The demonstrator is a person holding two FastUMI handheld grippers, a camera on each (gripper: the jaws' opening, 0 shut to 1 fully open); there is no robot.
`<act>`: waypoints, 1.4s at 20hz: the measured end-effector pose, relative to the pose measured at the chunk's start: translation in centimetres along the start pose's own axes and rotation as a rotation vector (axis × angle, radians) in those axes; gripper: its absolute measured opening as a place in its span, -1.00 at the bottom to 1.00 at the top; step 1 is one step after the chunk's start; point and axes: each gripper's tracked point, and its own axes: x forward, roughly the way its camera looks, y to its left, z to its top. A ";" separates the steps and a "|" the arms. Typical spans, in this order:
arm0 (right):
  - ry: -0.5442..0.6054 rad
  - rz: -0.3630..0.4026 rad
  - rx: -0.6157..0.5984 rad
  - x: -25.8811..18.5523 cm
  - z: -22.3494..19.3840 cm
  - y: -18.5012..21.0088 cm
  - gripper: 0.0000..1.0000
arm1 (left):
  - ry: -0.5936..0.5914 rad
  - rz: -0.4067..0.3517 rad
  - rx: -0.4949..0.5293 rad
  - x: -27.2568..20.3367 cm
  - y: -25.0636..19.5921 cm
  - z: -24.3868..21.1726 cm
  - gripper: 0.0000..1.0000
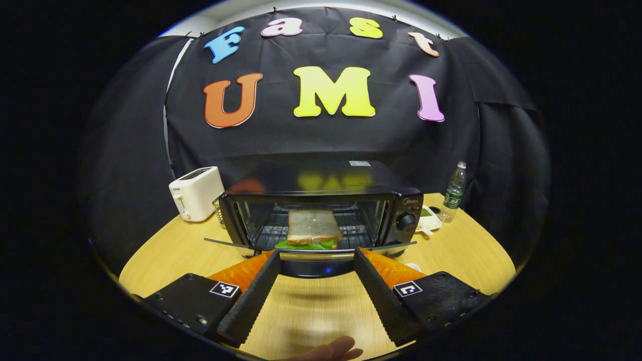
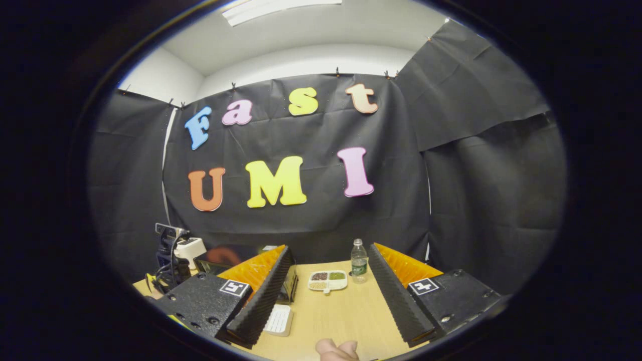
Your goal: Open the electric oven with the left hand, put the food in, and close the electric oven.
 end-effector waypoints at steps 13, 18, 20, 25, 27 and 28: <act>0.016 -0.015 -0.005 -1.3 -0.6 0.0 1.00 | -0.127 -0.010 -0.095 5.8 2.0 5.9 0.87; 0.021 -0.027 -0.007 -1.8 -0.6 -0.3 0.79 | -0.193 -0.029 -0.080 2.3 1.9 8.1 0.85; 0.021 -0.021 -0.003 -2.0 -0.6 0.0 0.80 | -0.225 -0.027 -0.067 0.2 1.8 9.4 0.85; 0.013 -0.022 -0.006 -2.9 -0.3 0.0 1.00 | -0.283 -0.019 -0.053 -5.0 1.9 11.6 0.85; 0.014 -0.026 -0.006 -3.1 -0.2 -0.1 0.80 | -0.292 -0.012 -0.030 -7.5 2.0 12.2 0.85; 0.013 -0.029 -0.004 -3.1 -0.2 -0.2 0.80 | -0.302 -0.006 -0.022 -8.7 2.2 12.6 0.84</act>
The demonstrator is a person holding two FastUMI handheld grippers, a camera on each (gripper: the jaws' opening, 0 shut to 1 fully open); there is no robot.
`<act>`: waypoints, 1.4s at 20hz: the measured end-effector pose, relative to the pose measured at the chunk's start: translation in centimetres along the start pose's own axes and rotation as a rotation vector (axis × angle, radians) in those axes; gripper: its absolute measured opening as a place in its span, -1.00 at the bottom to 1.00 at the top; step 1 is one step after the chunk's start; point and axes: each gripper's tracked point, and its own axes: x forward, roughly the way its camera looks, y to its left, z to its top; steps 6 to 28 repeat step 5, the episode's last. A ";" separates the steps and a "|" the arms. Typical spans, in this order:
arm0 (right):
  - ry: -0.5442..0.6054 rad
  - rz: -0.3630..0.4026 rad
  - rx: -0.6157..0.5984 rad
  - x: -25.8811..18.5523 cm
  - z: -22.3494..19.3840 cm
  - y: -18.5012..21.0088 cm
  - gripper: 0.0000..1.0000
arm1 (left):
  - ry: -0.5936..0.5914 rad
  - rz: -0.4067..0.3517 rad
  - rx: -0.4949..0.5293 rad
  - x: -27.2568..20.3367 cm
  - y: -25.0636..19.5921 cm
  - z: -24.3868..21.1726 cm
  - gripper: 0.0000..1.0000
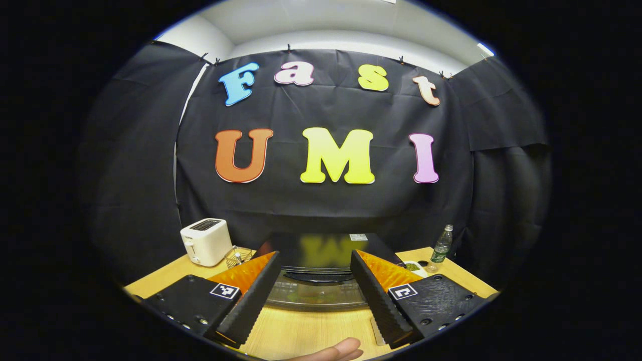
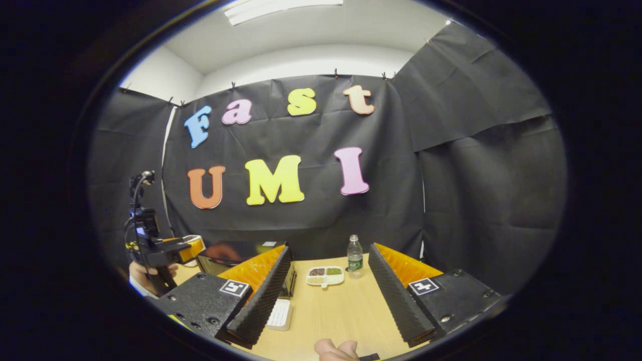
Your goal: Open the electric oven with the left hand, put the food in, and close the electric oven.
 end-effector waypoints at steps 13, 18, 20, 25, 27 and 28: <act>0.003 0.002 0.019 0.0 -0.3 -0.2 0.80 | -0.016 -0.013 0.000 -5.2 -1.0 2.3 0.63; 0.003 0.002 0.019 0.0 -0.3 -0.2 0.80 | -0.016 -0.013 0.000 -5.2 -1.0 2.3 0.63; 0.003 0.002 0.019 0.0 -0.3 -0.2 0.80 | -0.016 -0.013 0.000 -5.2 -1.0 2.3 0.63; 0.003 0.002 0.019 0.0 -0.3 -0.2 0.80 | -0.016 -0.013 0.000 -5.2 -1.0 2.3 0.63; 0.003 0.002 0.019 0.0 -0.3 -0.2 0.80 | -0.016 -0.013 0.000 -5.2 -1.0 2.3 0.63; 0.003 0.002 0.019 0.0 -0.3 -0.2 0.80 | -0.016 -0.013 0.000 -5.2 -1.0 2.3 0.63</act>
